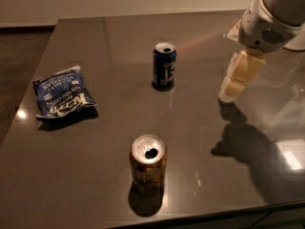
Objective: Move pepsi can near orange can
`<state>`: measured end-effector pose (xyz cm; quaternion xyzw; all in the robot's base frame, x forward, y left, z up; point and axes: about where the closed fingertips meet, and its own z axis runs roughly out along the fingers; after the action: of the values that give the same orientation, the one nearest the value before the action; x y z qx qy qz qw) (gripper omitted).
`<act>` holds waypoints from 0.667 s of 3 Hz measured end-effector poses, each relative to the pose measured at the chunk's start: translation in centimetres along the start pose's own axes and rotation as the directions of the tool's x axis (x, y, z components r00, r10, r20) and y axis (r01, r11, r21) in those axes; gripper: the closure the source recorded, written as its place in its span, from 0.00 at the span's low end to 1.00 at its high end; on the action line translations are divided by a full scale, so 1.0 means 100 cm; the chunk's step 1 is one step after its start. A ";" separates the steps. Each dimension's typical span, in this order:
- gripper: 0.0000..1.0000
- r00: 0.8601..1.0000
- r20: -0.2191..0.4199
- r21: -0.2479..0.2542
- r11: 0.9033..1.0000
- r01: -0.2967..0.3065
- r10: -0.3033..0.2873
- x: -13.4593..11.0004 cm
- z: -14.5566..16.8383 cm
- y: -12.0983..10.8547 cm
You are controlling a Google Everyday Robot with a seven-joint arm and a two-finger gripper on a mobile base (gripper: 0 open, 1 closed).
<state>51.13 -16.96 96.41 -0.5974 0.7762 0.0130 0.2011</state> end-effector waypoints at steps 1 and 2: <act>0.00 0.998 0.051 -0.009 0.999 -0.033 0.034 -0.028 0.025 -0.033; 0.00 0.993 0.092 -0.028 0.997 -0.067 0.069 -0.054 0.050 -0.062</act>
Offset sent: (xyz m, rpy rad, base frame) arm 0.1352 0.0731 -0.0238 0.1815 0.0343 -0.0604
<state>59.46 -12.42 94.96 -0.5719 0.7856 0.0573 0.2289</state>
